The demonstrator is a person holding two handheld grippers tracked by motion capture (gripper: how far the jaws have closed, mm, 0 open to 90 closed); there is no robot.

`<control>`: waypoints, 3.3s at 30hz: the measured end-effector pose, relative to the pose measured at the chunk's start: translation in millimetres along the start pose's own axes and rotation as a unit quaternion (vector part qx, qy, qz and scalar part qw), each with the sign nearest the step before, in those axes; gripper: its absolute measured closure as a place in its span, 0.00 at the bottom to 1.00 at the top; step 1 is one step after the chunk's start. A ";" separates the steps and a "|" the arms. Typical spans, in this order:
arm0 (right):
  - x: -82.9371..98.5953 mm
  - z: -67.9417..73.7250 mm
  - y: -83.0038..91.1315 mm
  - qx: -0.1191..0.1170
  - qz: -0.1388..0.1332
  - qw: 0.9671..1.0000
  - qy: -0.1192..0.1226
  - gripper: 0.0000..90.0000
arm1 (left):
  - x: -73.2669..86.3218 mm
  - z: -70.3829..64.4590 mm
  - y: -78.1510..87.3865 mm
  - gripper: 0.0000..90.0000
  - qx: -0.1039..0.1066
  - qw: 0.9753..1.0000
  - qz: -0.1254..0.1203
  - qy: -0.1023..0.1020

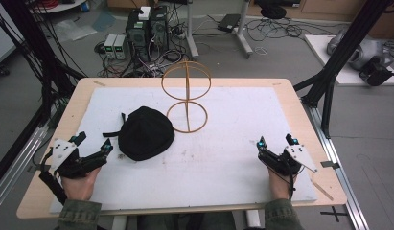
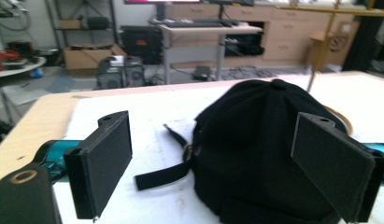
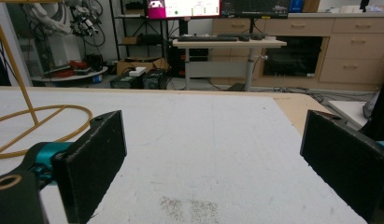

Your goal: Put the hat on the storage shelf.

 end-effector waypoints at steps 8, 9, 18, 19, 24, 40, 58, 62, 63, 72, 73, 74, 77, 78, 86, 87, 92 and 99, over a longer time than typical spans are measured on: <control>-0.9 -0.7 0.5 -0.003 -0.002 1.000 -0.001 0.07 | -13.6 -15.4 -20.4 0.14 0.023 0.999 0.027 -0.035; -0.9 -0.7 0.5 -0.003 -0.002 1.000 -0.001 0.07 | -15.2 -16.5 -22.7 0.14 0.024 0.998 0.031 -0.040; -0.6 -0.1 -0.1 -0.005 -0.001 1.000 -0.001 0.07 | -25.0 -21.1 -40.2 0.14 0.033 0.997 0.052 -0.055; -0.6 -0.1 -0.1 -0.005 -0.001 1.000 -0.001 0.07 | -25.9 -21.4 -42.0 0.14 0.033 0.996 0.055 -0.056; 0.1 1.1 -0.7 -0.009 0.001 1.000 0.000 0.07 | -28.8 -20.9 -49.1 0.14 0.041 0.995 0.071 -0.059; 0.2 1.9 -1.6 -0.012 0.002 1.000 0.003 0.07 | -20.0 -28.5 -73.9 0.15 0.064 0.986 0.137 -0.074; 1.3 3.8 -2.1 -0.018 0.005 1.000 0.001 0.07 | -5.8 -34.5 -85.7 0.30 0.088 0.975 0.194 -0.065; 1.2 3.8 -1.9 -0.017 0.005 1.000 0.000 0.07 | -4.7 -35.8 -85.3 0.39 0.096 0.973 0.200 -0.060; 1.1 3.9 -1.8 -0.017 0.005 1.000 0.000 0.07 | -4.5 -35.6 -85.3 0.41 0.098 0.973 0.201 -0.059; 0.6 4.5 -1.8 -0.021 0.002 1.000 0.001 0.07 | -4.8 -41.0 -84.3 0.82 0.115 0.973 0.186 -0.066; 0.7 4.8 -1.6 -0.022 0.003 1.000 0.000 0.07 | -5.2 -41.8 -84.1 0.88 0.121 0.973 0.183 -0.066; 0.5 4.9 -1.5 -0.022 0.002 1.000 0.000 0.07 | -5.1 -42.2 -83.7 0.93 0.124 0.973 0.183 -0.069; 0.5 4.6 -1.3 -0.022 0.002 1.000 0.000 0.07 | -5.0 -43.4 -83.4 0.97 0.124 0.973 0.182 -0.073; 0.5 4.6 -1.3 -0.022 0.002 1.000 0.000 0.07 | -5.0 -43.4 -83.2 0.97 0.124 0.973 0.181 -0.074; 0.8 4.4 -1.4 -0.021 0.002 1.000 0.001 0.07 | -5.3 -43.4 -80.2 0.97 0.121 0.974 0.171 -0.081; 0.9 4.4 -1.3 -0.021 0.002 1.000 0.002 0.07 | -5.6 -43.6 -79.9 0.97 0.121 0.975 0.170 -0.081; 0.8 4.4 -1.1 -0.021 0.002 1.000 0.000 0.07 | -9.4 -43.0 -75.5 0.97 0.117 0.978 0.154 -0.077; 1.1 5.1 -0.7 -0.022 0.001 1.000 0.002 0.07 | -23.4 -39.1 -60.3 0.97 0.103 0.987 0.106 -0.063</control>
Point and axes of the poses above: each handheld gripper's, and its own axes: y roughly backward along the jaws, x roughly out of its underside, z roughly to its left, the point moved 7 cm from there along -y, roughly forward along the jaws, and after that the axes turned 13 degrees about z, right-handed, at the moved point
